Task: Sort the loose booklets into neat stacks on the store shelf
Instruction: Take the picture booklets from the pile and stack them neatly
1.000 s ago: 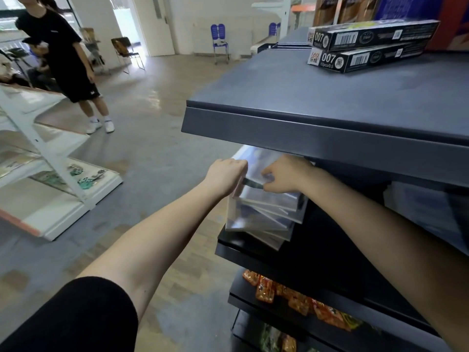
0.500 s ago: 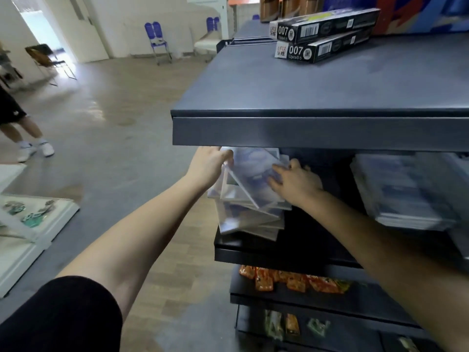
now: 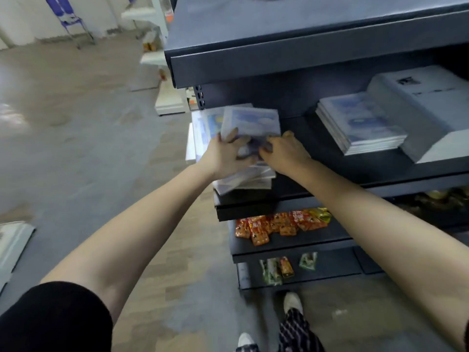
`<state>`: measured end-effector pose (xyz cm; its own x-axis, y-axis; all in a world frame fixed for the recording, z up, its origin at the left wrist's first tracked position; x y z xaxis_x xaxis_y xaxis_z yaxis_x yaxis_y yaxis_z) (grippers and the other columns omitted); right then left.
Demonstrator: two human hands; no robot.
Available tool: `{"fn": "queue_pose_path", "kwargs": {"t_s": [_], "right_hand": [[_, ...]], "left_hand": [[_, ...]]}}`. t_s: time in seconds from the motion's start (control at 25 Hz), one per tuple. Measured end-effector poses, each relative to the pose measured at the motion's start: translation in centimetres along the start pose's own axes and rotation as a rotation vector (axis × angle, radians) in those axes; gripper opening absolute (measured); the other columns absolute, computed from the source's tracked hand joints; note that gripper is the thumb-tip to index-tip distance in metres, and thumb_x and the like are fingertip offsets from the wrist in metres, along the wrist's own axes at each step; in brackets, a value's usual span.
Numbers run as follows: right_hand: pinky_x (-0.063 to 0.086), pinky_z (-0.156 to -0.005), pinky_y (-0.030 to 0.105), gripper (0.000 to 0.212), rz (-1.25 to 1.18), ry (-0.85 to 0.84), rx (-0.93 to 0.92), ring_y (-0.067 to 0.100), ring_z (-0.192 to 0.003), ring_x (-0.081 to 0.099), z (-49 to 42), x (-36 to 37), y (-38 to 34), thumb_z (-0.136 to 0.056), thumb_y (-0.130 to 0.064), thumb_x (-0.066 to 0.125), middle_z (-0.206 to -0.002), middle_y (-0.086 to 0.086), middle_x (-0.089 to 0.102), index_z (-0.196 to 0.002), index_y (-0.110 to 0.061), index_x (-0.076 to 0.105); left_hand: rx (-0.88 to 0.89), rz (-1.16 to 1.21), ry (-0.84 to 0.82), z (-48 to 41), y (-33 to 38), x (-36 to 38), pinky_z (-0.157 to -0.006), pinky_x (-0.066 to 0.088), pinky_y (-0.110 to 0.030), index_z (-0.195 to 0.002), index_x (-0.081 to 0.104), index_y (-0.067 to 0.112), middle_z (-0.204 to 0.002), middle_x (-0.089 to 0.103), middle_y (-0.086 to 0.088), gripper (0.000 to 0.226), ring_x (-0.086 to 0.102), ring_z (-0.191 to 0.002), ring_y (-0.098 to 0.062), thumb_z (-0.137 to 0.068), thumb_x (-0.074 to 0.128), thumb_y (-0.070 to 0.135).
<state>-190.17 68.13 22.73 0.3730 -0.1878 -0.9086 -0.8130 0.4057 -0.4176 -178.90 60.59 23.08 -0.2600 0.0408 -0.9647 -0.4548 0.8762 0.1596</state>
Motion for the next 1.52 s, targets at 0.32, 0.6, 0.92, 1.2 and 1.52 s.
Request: {"fn": "queue_pose_path", "kwargs": {"t_s": [0.32,0.6,0.92,1.2,1.52], "right_hand": [[0.047,-0.069,0.036,0.041,0.216,0.290,-0.376,0.031,-0.093,0.055,4.6,-0.9,-3.6,-0.081,-0.051,0.055,-0.105,0.011,0.053,-0.101,-0.017,0.067],[0.038,-0.092,0.050,0.053,0.422,0.138,-0.414,0.039,-0.123,0.029,3.1,0.3,-4.5,-0.082,-0.052,0.053,-0.143,0.011,0.023,-0.121,-0.018,0.052],[0.027,-0.110,0.052,0.062,0.339,-0.106,-0.507,0.047,-0.137,0.003,2.5,1.4,-1.3,-0.094,-0.009,0.042,-0.152,0.018,0.013,-0.148,-0.022,0.014],[0.025,-0.112,0.048,0.071,0.387,-0.030,-0.703,0.042,-0.140,-0.011,2.9,-4.4,5.7,-0.089,0.009,0.029,-0.156,0.013,0.003,-0.149,-0.022,0.009],[0.020,-0.113,0.052,0.067,0.346,0.086,-0.606,0.042,-0.141,0.006,-0.6,-11.1,18.2,-0.092,0.004,0.040,-0.154,0.013,0.019,-0.148,-0.028,0.020]], "left_hand": [[-0.171,-0.089,-0.091,2.1,-2.6,0.2,-0.092,0.045,-0.043,-0.143,0.034,0.025,-0.147,0.033,-0.007,0.079,0.043,-0.113,-0.040,-0.074,0.068,0.041],[-0.334,-0.052,-0.052,2.9,-2.2,-0.7,-0.080,0.046,-0.036,-0.136,0.045,0.027,-0.123,0.049,0.001,0.071,0.049,-0.098,-0.038,-0.071,0.068,0.046],[-0.478,-0.163,-0.001,3.2,3.9,-0.2,-0.105,0.030,-0.035,-0.142,0.038,0.023,-0.146,0.039,-0.011,0.072,0.044,-0.125,-0.034,-0.082,0.044,0.061],[-0.475,-0.060,0.027,-1.0,11.7,-0.3,-0.111,0.022,-0.040,-0.143,0.034,0.019,-0.147,0.040,-0.008,0.063,0.017,-0.144,-0.024,-0.085,0.060,0.025],[-0.322,0.095,0.228,-12.0,19.6,2.4,-0.105,0.034,-0.043,-0.122,0.060,0.011,-0.127,0.060,-0.009,0.050,0.047,-0.127,-0.029,-0.073,0.063,0.018]]}}
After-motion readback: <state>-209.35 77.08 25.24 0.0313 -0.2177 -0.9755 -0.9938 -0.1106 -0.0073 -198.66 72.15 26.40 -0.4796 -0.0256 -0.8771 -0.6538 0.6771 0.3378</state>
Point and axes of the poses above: each hand's wrist, its own z-axis away from the middle knuckle, its own x-axis out of the palm, y = z × x, the point moved 7 cm from there along -z, towards the middle knuckle
